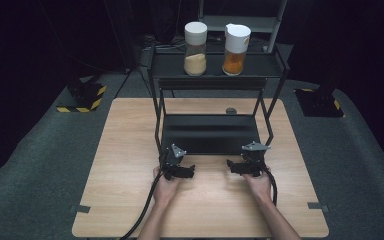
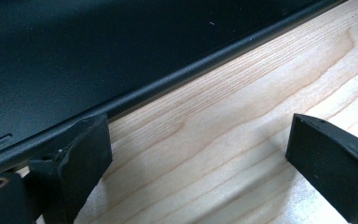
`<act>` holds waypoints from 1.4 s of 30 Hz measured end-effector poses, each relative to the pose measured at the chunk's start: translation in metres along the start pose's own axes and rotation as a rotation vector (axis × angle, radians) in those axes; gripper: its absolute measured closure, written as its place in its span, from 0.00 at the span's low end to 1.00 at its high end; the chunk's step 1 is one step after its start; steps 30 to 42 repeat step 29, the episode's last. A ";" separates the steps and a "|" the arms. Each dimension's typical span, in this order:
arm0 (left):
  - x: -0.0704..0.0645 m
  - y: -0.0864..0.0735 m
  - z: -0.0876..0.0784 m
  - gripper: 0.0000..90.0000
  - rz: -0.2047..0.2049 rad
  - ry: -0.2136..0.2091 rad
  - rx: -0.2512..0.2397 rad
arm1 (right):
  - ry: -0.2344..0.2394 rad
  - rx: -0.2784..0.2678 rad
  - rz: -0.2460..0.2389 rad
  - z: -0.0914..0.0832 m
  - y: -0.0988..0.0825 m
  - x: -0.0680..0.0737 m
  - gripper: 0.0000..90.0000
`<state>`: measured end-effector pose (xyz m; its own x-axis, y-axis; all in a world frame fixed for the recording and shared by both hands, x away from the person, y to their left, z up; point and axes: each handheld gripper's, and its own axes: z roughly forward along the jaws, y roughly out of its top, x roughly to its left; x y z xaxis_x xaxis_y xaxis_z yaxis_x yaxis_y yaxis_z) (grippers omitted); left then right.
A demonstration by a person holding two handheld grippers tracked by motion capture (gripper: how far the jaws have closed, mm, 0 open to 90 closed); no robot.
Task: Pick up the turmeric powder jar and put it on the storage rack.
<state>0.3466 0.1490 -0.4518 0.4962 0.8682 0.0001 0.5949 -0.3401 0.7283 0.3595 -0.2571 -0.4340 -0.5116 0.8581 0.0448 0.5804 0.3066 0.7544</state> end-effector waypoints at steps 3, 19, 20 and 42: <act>0.000 0.000 0.000 0.07 -0.001 0.000 0.001 | 0.004 0.010 0.002 0.002 -0.001 -0.001 0.10; 0.000 0.000 0.000 0.07 0.000 0.001 0.002 | -0.020 0.023 -0.031 0.012 -0.011 0.010 0.09; 0.000 0.000 0.000 0.07 -0.001 0.001 0.001 | -0.030 0.029 -0.050 0.012 -0.010 0.013 0.09; 0.001 0.000 0.000 0.07 0.001 -0.003 -0.001 | -0.022 0.037 -0.062 0.013 -0.008 0.012 0.07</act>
